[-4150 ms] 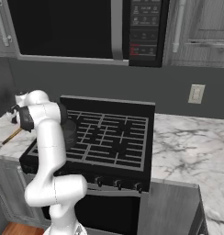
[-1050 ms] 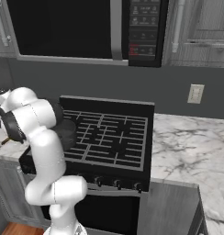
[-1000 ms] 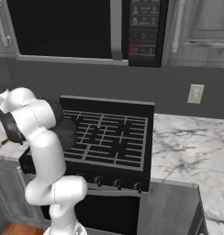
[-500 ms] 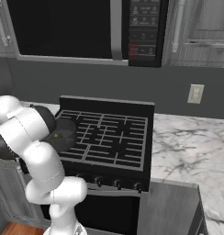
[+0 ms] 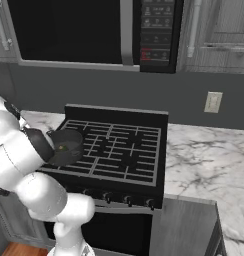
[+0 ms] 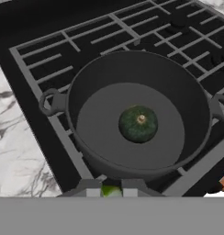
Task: Put the squash and lemon wedge in the pot. Retrieve the spatula and lightly stir the vegetables in the pot.
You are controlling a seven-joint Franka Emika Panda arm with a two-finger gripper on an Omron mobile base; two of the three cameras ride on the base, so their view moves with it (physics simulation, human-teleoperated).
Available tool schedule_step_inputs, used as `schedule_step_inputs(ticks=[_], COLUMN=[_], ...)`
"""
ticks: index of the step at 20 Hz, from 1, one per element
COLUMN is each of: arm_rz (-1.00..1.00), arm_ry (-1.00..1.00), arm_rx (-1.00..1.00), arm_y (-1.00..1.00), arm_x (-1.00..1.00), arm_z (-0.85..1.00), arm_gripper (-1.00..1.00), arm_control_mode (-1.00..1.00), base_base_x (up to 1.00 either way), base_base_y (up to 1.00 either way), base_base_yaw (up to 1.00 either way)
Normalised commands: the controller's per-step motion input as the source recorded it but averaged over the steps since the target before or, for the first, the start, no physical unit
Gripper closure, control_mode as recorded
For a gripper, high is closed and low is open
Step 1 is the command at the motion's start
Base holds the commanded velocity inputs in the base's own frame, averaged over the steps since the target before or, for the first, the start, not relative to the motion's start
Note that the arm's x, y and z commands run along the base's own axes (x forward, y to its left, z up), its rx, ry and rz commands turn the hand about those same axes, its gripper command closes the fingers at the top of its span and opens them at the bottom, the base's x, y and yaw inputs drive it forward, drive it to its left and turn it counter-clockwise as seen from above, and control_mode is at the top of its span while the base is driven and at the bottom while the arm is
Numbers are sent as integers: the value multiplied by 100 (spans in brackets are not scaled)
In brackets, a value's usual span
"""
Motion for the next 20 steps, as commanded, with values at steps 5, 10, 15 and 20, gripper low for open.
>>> schedule_step_inputs(ticks=[5,10,15,20], arm_rz=[0,0,3,10], arm_ry=[8,0,0,-6], arm_rx=[0,0,0,0], arm_y=[-66,-62,-41,-26], arm_x=[-3,-6,15,26], arm_z=[24,0,-21,-31], arm_gripper=[100,100,100,100], arm_control_mode=[-100,-100,-100,-100], base_base_x=[0,0,0,0], base_base_y=[0,0,0,0], base_base_yaw=[0,0,0,0])
